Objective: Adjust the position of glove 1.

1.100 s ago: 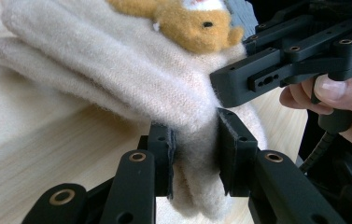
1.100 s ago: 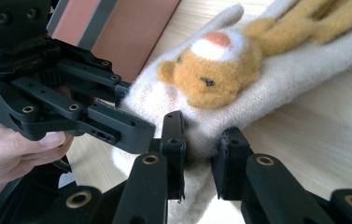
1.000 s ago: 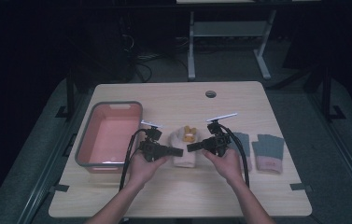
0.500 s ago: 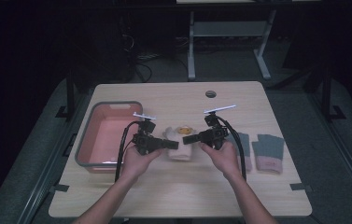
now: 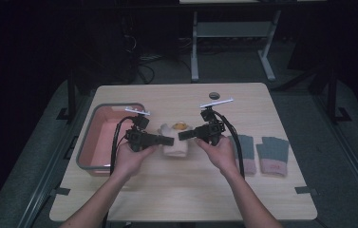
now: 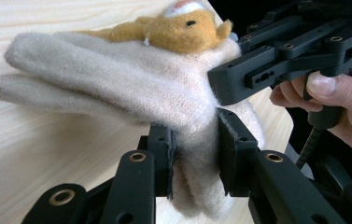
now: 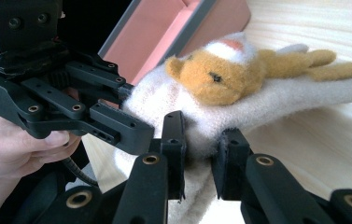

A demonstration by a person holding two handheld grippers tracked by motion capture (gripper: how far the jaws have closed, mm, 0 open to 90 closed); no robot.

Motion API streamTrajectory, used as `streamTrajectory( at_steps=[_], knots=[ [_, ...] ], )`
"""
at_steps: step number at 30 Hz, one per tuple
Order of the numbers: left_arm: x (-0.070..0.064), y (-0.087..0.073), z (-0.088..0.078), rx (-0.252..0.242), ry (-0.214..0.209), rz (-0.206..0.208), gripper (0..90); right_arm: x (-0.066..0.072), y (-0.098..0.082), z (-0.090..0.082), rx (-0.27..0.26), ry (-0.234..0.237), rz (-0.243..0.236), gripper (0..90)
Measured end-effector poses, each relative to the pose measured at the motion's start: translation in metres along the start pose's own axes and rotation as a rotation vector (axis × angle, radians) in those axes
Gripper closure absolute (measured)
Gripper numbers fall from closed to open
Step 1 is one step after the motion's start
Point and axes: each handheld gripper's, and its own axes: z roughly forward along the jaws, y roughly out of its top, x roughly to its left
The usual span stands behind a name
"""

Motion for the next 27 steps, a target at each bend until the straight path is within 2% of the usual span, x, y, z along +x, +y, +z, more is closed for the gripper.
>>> streamTrajectory(
  at_steps=[21,27],
  knots=[
    [0.001,0.014,-0.043,-0.044,0.023,0.025,69.2,0.029,0.030,0.010,-0.015,0.027,-0.049,76.3],
    [0.004,0.017,-0.057,-0.058,0.032,0.013,69.2,0.040,0.042,0.016,-0.014,0.034,-0.063,76.3]
  ],
)
